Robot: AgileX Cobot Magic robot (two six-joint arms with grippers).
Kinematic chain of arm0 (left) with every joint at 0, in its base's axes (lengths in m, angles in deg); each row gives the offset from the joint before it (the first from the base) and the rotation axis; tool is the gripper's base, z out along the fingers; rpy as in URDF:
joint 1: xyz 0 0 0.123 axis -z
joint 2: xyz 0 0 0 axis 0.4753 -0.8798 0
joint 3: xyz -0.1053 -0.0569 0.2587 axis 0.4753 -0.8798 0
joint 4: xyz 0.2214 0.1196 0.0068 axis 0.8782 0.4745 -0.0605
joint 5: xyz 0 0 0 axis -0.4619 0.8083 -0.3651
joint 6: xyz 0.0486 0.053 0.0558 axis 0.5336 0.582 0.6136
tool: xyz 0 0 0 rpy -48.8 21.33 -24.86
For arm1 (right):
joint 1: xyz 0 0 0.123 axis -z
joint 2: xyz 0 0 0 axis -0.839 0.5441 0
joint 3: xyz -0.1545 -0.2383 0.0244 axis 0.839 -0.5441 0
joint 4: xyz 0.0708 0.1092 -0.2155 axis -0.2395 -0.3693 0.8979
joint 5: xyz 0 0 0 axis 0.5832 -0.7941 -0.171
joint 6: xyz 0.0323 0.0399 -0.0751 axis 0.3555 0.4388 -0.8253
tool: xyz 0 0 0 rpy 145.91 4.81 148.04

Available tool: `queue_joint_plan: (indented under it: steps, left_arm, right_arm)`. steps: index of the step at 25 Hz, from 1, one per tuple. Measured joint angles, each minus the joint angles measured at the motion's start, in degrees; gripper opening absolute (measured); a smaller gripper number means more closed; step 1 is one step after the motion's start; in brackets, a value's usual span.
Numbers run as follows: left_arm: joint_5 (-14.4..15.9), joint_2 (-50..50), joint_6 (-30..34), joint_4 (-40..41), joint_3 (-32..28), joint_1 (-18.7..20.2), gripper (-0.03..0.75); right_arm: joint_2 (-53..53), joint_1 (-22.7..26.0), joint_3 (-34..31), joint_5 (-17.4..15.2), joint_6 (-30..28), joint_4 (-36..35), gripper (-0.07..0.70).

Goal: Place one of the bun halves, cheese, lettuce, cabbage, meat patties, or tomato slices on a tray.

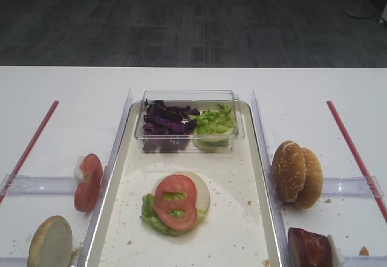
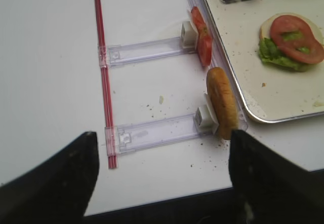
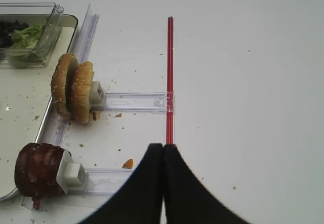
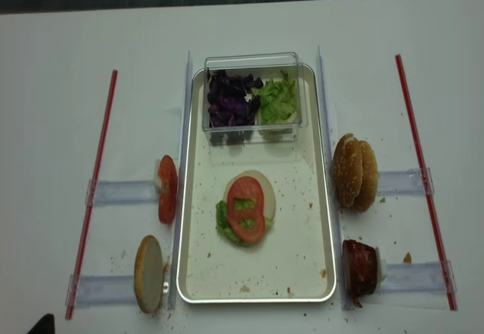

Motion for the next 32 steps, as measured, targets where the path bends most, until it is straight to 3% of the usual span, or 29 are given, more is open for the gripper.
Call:
queue_joint_plan:
  steps: [10,32]
  left_arm:
    - [-4.0,0.1,0.7,0.0,-2.1,0.0,0.491]
    - [-4.4,0.7,0.8,0.0,-2.1,-0.1,0.491]
  right_arm:
    - [0.0,0.0,0.0,0.0,0.0,0.0,0.036]
    - [0.0,0.0,0.0,0.0,0.0,0.0,0.036]
